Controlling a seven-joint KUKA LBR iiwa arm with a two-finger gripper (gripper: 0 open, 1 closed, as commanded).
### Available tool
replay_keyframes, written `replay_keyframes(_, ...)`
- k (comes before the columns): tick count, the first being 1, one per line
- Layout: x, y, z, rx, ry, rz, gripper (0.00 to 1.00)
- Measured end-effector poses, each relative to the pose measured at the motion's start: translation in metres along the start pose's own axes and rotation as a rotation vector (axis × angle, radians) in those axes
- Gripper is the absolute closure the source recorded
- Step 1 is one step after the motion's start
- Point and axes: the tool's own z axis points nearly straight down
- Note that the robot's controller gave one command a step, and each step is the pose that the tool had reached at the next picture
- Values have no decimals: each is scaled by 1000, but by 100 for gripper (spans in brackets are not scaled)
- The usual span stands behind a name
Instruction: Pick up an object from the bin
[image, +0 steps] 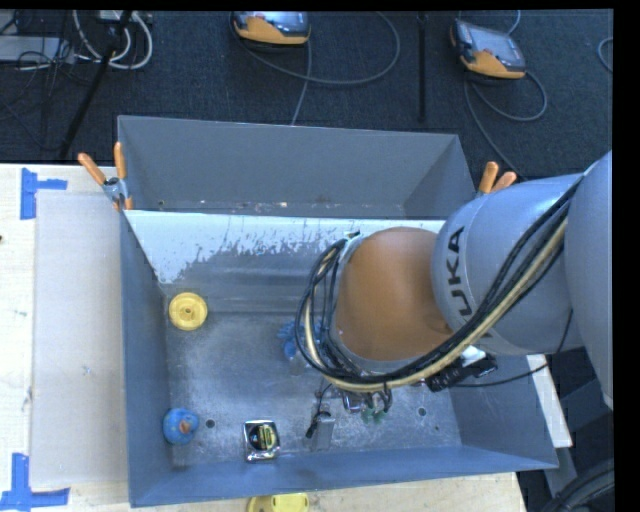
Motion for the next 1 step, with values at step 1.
replay_keyframes(1, -2, 0, -4, -1, -7, 4, 0)
